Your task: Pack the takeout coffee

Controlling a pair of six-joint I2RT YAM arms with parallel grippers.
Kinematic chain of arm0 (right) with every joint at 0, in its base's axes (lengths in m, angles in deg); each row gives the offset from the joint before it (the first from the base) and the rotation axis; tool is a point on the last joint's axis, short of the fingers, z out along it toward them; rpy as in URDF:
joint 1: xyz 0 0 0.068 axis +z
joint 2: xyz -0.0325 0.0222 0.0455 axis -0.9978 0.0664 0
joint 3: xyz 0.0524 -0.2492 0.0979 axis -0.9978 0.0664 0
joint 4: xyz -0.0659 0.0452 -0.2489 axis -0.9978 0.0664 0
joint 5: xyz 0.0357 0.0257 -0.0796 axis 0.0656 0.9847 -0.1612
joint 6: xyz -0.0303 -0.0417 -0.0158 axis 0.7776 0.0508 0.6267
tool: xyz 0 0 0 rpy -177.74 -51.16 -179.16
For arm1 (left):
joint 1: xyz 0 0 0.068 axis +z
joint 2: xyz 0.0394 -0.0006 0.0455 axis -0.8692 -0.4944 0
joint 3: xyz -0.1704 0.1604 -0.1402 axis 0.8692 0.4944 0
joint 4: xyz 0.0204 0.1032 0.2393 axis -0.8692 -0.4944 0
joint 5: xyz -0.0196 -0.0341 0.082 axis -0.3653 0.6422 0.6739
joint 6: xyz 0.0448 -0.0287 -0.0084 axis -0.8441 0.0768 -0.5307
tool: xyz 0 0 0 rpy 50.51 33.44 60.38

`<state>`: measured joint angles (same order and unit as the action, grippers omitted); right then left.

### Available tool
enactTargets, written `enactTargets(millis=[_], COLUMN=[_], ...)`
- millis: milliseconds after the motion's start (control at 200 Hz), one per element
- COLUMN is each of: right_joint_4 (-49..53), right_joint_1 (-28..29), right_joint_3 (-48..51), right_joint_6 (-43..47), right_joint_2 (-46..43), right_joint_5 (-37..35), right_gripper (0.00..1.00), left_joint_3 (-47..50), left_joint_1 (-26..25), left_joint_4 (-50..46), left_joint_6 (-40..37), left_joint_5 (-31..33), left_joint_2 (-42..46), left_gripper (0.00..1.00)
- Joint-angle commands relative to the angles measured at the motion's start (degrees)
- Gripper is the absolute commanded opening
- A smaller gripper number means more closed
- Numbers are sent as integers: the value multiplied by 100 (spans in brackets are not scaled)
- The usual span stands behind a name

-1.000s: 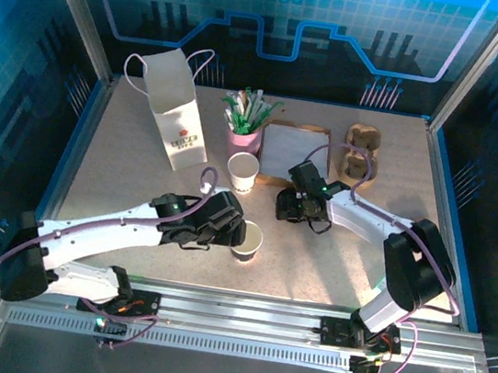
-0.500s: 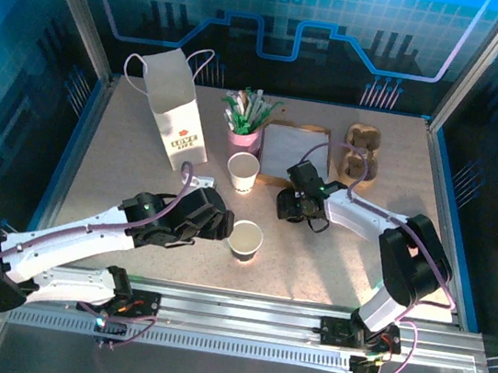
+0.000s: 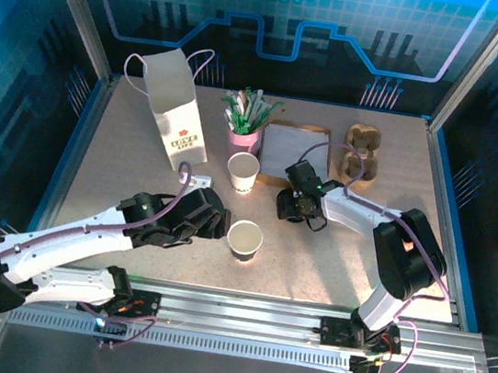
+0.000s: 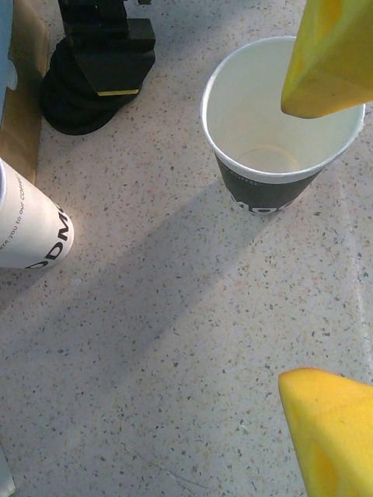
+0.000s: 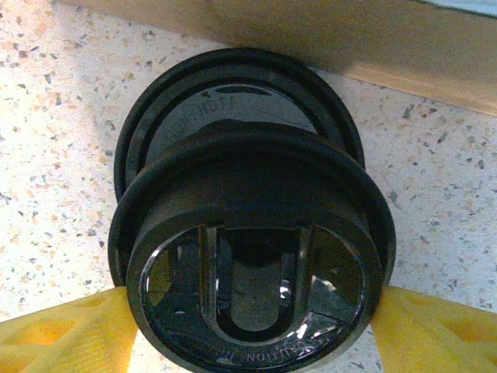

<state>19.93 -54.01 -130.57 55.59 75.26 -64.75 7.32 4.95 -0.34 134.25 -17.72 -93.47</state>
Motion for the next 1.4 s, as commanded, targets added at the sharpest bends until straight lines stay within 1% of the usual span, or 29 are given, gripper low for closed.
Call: enactTargets(millis=[0,130,215,295,335,705,1041,1151,1191,1391], right_joint_4=[-48,-54,-16,5,9,377,1037,1270,1371,1915], right_joint_1=[-63,-63,-66,-63,-63,-56,46,135,164,433], right_joint_3=[-142,-155,-170,-164,-160,-196,-329,-379,-415,-691], right_joint_6=[62,79,94,118,142,162,307,333,338,399], right_joint_2=[125,136,126,98,73,-254,-678,-887,-973,-1356], right_joint_5=[-54,-57,-77,-94,-112,-186,85,186,232,275], right_gripper=[77,72,70,65,63,61,59,59,59,58], left_joint_3=[-116,-112,-110,-109,-109,-136,-90,-7,36,353], left_joint_1=[-40,-39,-39,-39,-39,-39,-10,98,146,521], left_joint_4=[-143,-138,-143,-143,-143,-200,-244,-189,-180,31], left_joint_6=[-148,-158,-169,-175,-172,-217,-345,-490,-534,-811], left_joint_5=[188,219,234,251,262,393,636,678,717,616], left_joint_2=[52,33,30,37,35,43,144,294,384,969], left_gripper=[85,85,85,85,85,85,86,87,90,93])
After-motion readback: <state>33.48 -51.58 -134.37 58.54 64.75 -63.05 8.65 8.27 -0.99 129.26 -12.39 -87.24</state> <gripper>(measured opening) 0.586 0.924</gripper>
